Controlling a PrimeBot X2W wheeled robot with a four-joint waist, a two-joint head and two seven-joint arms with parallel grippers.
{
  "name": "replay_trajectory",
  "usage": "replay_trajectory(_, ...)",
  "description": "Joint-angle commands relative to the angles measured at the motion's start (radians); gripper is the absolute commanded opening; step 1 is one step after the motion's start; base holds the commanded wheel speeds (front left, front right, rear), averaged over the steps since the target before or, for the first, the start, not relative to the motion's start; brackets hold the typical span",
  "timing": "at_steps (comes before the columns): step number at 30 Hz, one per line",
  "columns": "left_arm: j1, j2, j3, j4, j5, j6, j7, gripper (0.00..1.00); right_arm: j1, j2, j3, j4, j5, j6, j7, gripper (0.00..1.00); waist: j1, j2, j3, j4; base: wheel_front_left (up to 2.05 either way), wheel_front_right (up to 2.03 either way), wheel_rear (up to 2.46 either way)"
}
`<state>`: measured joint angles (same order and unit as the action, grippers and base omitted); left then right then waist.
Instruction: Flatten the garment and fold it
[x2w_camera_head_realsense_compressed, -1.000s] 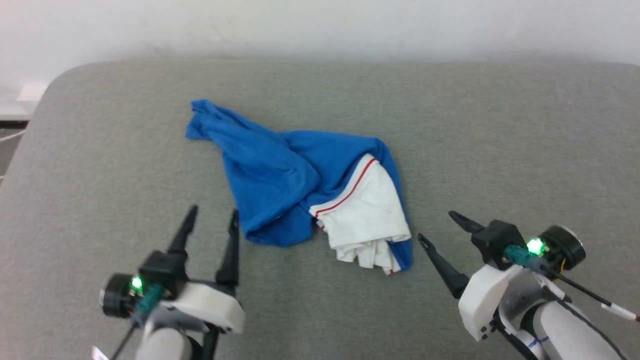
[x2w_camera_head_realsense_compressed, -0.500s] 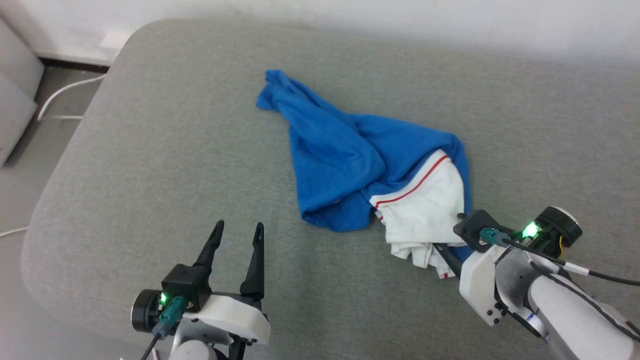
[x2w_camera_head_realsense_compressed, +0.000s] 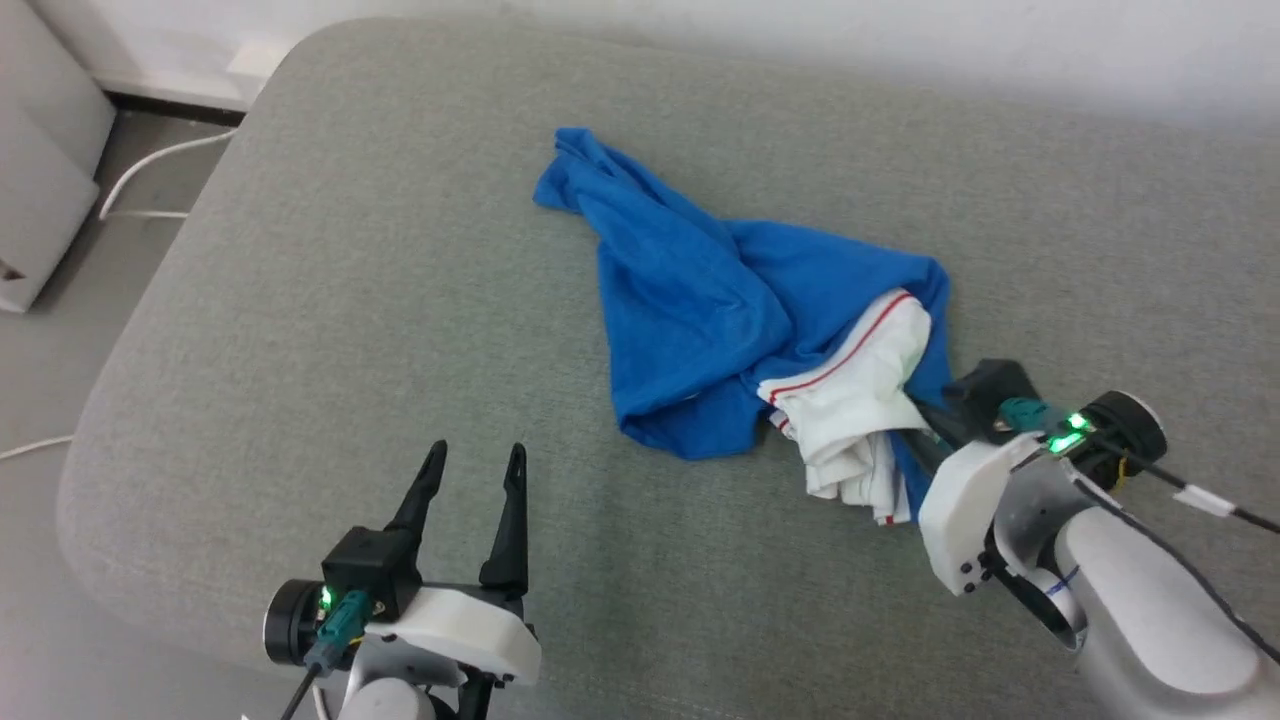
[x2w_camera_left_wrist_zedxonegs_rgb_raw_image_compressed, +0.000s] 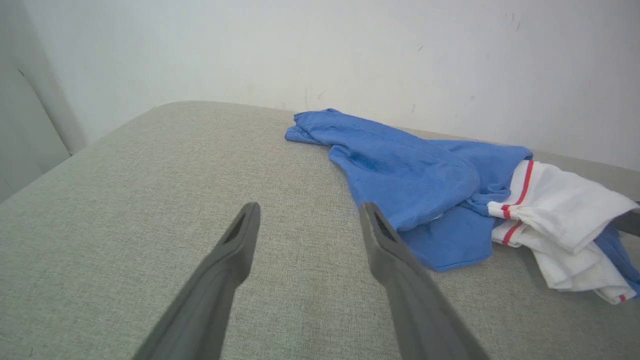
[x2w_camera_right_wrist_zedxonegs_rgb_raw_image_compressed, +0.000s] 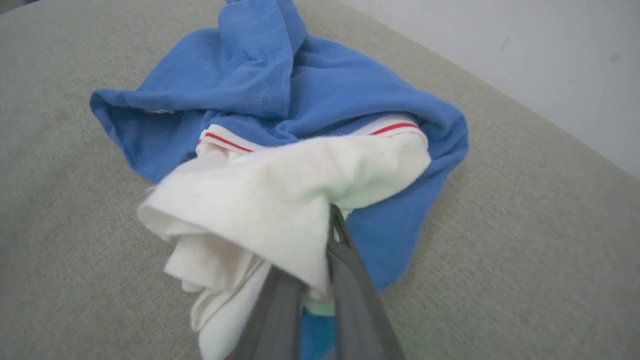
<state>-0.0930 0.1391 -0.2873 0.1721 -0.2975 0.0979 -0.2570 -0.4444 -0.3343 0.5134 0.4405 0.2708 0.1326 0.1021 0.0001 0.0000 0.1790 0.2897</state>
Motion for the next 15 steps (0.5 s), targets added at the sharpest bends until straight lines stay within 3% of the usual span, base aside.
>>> replay_trajectory(1, 0.005, 0.001, 0.006, -0.002, 0.008, -0.007, -0.005, 1.0, 0.024, 0.005, -0.037, -0.023, 0.025, -0.002, -0.003, 0.0, -0.0001, 0.0, -0.036, -0.05, 0.0, 0.0, 0.0)
replay_trajectory(6, 0.019, 0.008, 0.011, -0.001, 0.011, -0.011, -0.005, 1.0, 0.131, 0.059, -0.227, -0.104, 0.132, -0.002, 0.026, 0.0, -0.0001, 0.0, -0.068, -0.126, 0.0, 0.0, 0.0)
replay_trajectory(15, 0.014, 0.005, -0.007, 0.015, 0.014, -0.017, -0.004, 1.0, 0.34, 0.213, -0.541, -0.171, 0.188, -0.002, 0.146, 0.0, -0.0001, 0.0, -0.078, -0.21, 0.0, 0.0, 0.0)
